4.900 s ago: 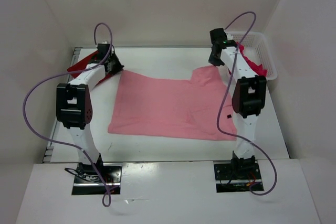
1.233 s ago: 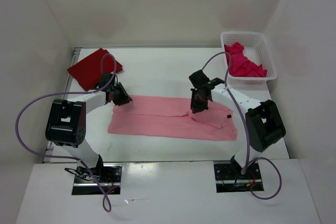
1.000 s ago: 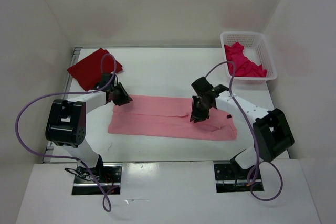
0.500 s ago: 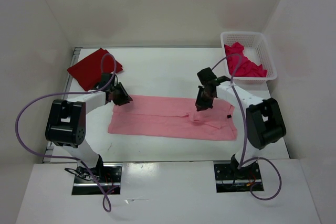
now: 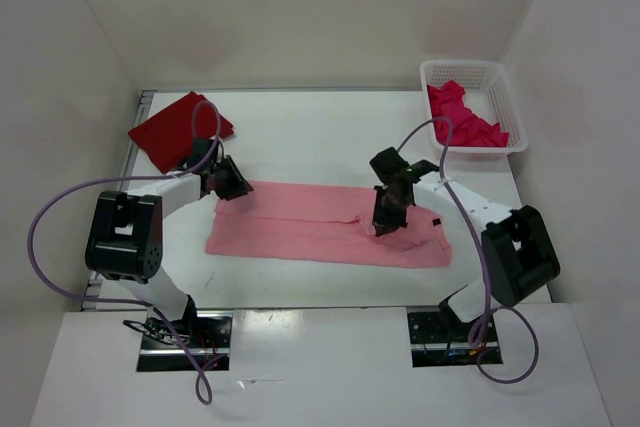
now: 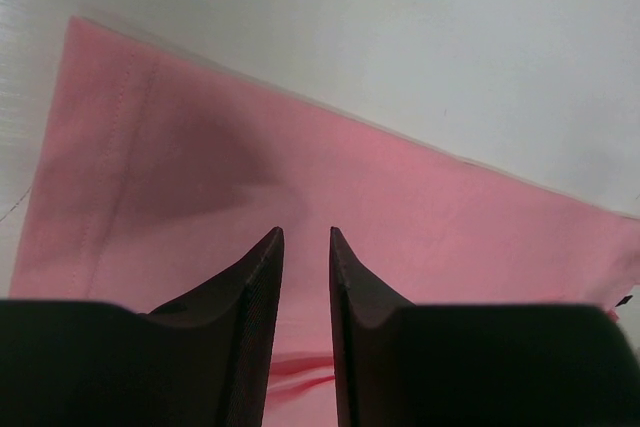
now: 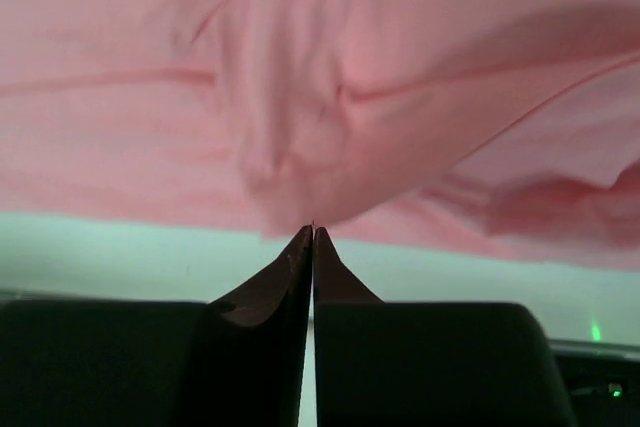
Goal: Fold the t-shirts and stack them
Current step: Fold the other side of the tshirt into a rectangle
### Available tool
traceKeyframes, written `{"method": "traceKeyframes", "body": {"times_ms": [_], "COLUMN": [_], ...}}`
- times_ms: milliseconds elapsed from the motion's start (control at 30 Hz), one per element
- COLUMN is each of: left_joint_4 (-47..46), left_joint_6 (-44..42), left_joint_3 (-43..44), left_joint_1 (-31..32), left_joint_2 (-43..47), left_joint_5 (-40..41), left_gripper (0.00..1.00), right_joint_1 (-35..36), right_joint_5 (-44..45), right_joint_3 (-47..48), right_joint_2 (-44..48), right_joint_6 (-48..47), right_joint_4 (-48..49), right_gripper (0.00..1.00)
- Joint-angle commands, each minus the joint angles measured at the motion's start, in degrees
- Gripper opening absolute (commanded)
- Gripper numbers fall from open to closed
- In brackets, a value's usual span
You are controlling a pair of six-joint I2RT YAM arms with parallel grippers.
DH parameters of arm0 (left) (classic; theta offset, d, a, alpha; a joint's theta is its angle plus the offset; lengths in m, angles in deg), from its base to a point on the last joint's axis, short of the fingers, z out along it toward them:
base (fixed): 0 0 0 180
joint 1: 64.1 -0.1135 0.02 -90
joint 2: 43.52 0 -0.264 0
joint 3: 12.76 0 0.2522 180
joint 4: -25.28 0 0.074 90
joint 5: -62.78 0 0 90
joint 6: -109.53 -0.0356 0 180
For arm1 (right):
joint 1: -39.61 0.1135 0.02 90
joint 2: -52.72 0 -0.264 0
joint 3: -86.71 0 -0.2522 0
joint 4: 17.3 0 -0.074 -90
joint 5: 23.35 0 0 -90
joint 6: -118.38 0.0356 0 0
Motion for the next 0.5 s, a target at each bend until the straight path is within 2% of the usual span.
{"method": "traceKeyframes", "body": {"times_ms": [0, 67, 133, 233, 333, 467], "left_joint_4": [-1.0, -1.0, -0.5, -0.5, -0.5, -0.5], "left_joint_6": [-0.3, -0.3, -0.3, -0.3, -0.3, -0.3], "left_joint_3": [2.7, 4.1, 4.8, 5.9, 5.9, 5.2], "left_joint_1": [0.2, 0.2, 0.2, 0.2, 0.2, 0.2], "left_joint_2": [1.9, 2.6, 3.1, 3.1, 3.1, 3.1], "left_joint_5": [-1.1, -1.1, -1.6, -2.8, -3.3, -3.3], "left_gripper": [0.33, 0.33, 0.33, 0.33, 0.33, 0.34], "right_joint_1": [3.9, 4.4, 3.4, -3.4, -8.1, -9.4], "right_joint_5": [-5.2, -6.8, -3.4, -1.4, 3.5, 9.1], "right_joint_3": [-1.7, -2.4, -0.5, 4.0, 7.7, 9.7], "right_joint_2": [4.0, 5.6, 7.3, 6.0, 0.6, -7.6], "right_joint_6": [1.8, 1.8, 0.9, -2.7, -4.0, -5.3], "right_joint_4": [-6.9, -8.0, -9.6, -8.4, -3.9, -0.1], "right_gripper": [0.06, 0.08, 0.11, 0.11, 0.09, 0.07]}}
